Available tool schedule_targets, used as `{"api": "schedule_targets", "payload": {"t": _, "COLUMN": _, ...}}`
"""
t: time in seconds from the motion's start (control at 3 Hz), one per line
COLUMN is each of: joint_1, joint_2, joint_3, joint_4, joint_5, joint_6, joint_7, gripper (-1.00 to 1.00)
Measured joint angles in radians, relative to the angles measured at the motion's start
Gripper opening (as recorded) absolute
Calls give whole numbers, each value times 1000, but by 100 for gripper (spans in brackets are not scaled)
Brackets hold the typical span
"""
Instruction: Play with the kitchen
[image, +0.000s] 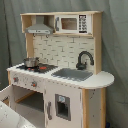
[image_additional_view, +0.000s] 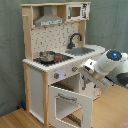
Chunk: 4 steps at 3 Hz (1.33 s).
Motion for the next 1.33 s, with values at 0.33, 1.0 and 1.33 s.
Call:
{"api": "schedule_targets", "payload": {"t": 0.33, "joint_1": -14, "joint_2": 0, "joint_3": -6, "joint_4": 99, "joint_5": -25, "joint_6": -11, "joint_7": -4, "gripper": 100}}
{"api": "schedule_targets", "payload": {"t": 1.0, "joint_1": -68, "joint_2": -1, "joint_3": -9, "joint_4": 252, "joint_5": -150, "joint_6": -32, "joint_7": -15, "gripper": 100}}
{"api": "schedule_targets", "payload": {"t": 1.33, "joint_1": -100, "joint_2": 2, "joint_3": -13, "joint_4": 335, "joint_5": -146, "joint_6": -85, "joint_7": 11, "gripper": 100}}
